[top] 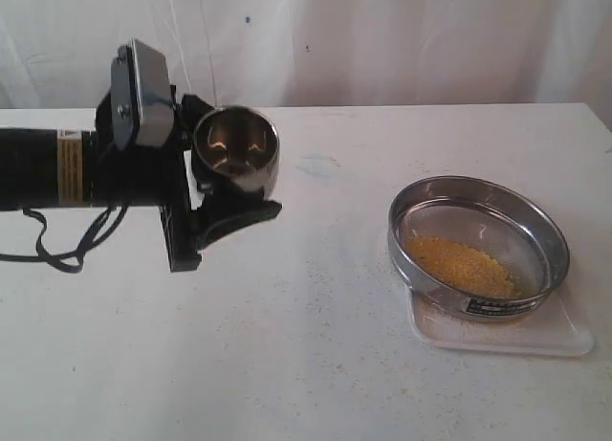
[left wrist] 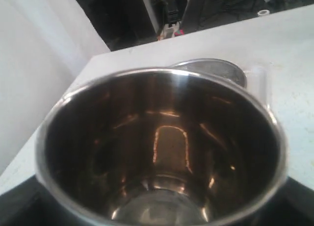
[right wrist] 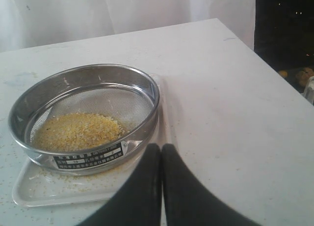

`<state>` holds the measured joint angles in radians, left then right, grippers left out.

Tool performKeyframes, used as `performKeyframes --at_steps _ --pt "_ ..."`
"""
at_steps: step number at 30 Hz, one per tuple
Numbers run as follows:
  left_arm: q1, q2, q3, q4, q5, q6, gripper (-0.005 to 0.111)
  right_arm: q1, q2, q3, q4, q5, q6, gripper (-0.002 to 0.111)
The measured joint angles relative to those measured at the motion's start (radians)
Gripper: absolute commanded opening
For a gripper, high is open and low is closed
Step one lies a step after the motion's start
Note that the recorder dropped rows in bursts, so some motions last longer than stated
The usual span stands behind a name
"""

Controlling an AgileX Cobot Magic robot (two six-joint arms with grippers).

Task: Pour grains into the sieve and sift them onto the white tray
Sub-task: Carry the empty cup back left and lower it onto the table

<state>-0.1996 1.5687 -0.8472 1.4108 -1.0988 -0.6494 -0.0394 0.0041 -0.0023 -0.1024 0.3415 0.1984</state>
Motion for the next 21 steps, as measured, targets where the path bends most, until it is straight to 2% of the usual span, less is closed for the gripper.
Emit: performKeyframes --at_steps 6,11,16,21 --pt "-0.008 0.126 0.023 -0.033 0.039 0.19 0.0 0.0 0.0 0.0 0.0 0.0 0.0 0.0" --pt "-0.009 0.254 0.023 -0.273 0.082 0.306 0.0 0.0 0.0 0.0 0.0 0.0 0.0 0.0" --pt "-0.009 0.374 0.021 -0.479 -0.066 0.306 0.0 0.0 0.0 0.0 0.0 0.0 0.0 0.0" --pt "-0.015 0.473 -0.024 -0.509 -0.094 0.205 0.0 0.0 0.0 0.0 0.0 0.0 0.0 0.0"
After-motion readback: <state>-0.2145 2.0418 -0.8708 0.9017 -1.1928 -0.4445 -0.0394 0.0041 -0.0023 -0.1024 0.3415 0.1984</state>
